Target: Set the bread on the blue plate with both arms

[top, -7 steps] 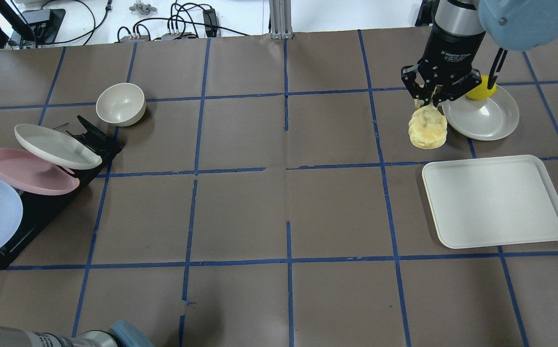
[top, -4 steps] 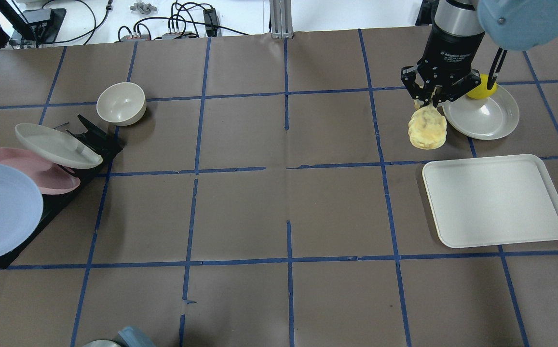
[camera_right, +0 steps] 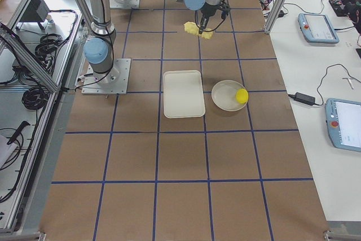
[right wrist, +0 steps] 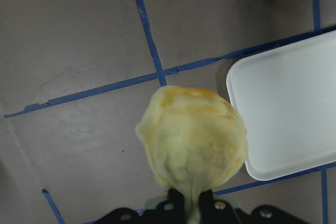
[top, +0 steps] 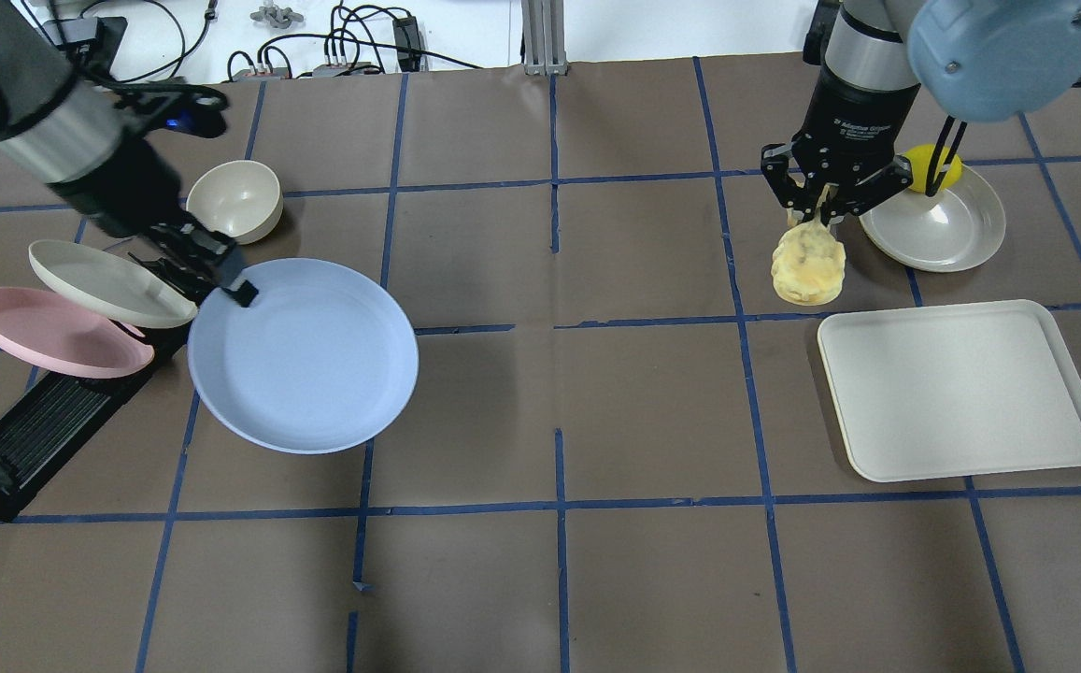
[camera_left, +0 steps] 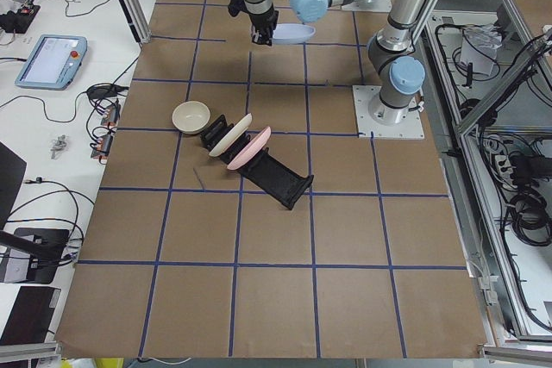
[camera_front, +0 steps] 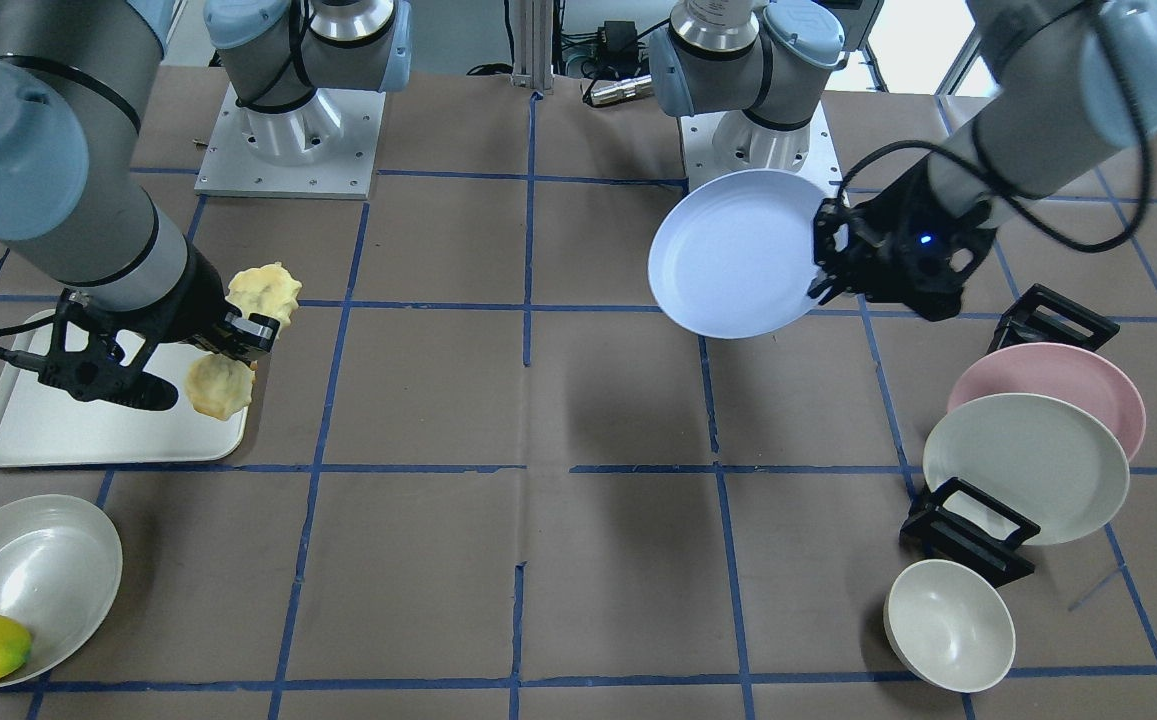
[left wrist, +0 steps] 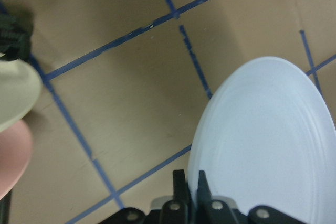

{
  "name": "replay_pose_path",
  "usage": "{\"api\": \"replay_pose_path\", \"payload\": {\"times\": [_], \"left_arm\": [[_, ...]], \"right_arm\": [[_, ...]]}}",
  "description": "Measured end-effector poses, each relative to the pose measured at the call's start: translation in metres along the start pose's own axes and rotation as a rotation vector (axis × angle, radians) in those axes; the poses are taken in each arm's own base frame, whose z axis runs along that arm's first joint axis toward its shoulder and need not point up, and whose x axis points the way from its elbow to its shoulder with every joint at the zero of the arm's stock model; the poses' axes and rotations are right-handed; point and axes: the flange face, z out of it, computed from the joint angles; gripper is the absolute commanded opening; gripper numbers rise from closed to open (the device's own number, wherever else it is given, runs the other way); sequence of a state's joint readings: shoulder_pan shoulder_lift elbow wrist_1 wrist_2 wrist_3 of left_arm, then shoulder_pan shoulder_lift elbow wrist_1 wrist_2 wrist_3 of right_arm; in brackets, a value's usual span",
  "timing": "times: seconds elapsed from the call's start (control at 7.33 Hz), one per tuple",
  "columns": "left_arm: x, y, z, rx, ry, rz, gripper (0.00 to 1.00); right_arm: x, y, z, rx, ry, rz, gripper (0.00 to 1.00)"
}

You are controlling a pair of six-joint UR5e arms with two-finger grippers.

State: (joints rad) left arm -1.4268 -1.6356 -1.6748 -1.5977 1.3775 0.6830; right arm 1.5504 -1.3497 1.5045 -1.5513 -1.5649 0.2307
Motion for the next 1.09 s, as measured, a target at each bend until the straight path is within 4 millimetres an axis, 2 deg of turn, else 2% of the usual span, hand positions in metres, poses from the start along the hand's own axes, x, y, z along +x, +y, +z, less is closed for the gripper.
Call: {"api": "replay_pose_path", "payload": {"times": [0.27,0.55,0.68,0.82,0.95,1.09], "left_arm": [[0.028,-0.065,0.068,0.014,0.02,-0.02,0.03],[0.042,-0.11,0.129,0.039,0.038,-0.04,0.04],[0.047,-0.127,0.157,0.05,0.045,-0.058,0.11],[0.051,-0.14,0.178,0.071,0.06,-0.083,0.92],[0.055,-0.147,0.189,0.086,0.076,-0.109,1.0],[0.057,-0.148,0.189,0.097,0.077,-0.121,1.0]], "right_arm": [[-0.038,0.005,0.01,0.019,-0.019,0.044,0.12],[-0.106,0.01,0.038,0.065,-0.031,0.083,0.12],[-0.137,0.012,0.055,0.079,-0.035,0.098,0.12],[-0.159,0.014,0.071,0.087,-0.037,0.123,0.13],[-0.173,0.017,0.079,0.089,-0.039,0.148,0.13],[-0.179,0.019,0.083,0.09,-0.041,0.172,0.14]]}}
